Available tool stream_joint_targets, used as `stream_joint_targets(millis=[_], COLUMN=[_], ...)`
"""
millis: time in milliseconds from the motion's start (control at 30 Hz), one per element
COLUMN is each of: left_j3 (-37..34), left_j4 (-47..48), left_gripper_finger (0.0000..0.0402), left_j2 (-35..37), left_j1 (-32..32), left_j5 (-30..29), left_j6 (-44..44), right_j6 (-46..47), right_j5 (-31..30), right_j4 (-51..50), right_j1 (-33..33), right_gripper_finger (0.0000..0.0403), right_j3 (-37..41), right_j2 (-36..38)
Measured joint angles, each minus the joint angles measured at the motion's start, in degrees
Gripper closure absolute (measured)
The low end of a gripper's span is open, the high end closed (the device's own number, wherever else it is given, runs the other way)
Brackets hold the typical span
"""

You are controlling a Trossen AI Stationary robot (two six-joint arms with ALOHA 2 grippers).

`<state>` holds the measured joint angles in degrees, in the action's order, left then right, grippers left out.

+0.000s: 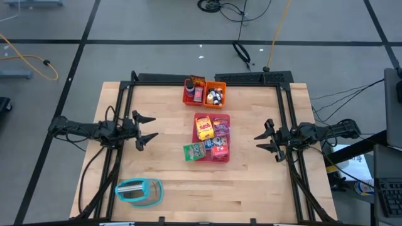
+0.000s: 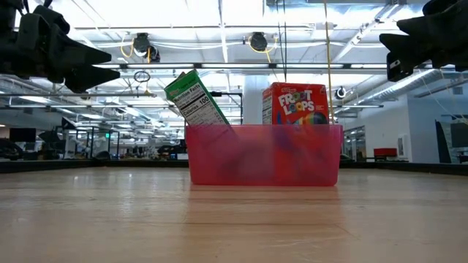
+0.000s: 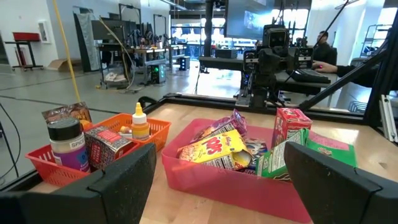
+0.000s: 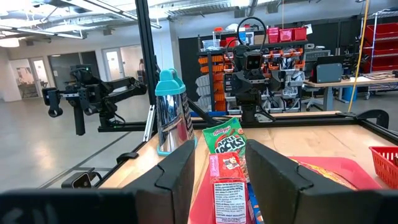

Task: Pick & Place Kitchen Items
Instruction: Return to Home Position

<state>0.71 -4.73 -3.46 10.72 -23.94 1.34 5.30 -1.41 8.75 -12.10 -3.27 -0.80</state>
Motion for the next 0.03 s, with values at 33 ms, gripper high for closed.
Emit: stream_joint_targets(millis=[33], left_j3=[0.0], left_j4=[0.0], left_gripper_finger=[0.005], left_j2=[0.0], left_j1=[0.0], left_j5=[0.0], left_j6=[0.0], right_j6=[0.0], right_j5=[0.0], right_j4=[0.0], right_j1=[0.0], right_gripper_finger=[0.0268], right_j3=[0.0], right_j2=[0.0])
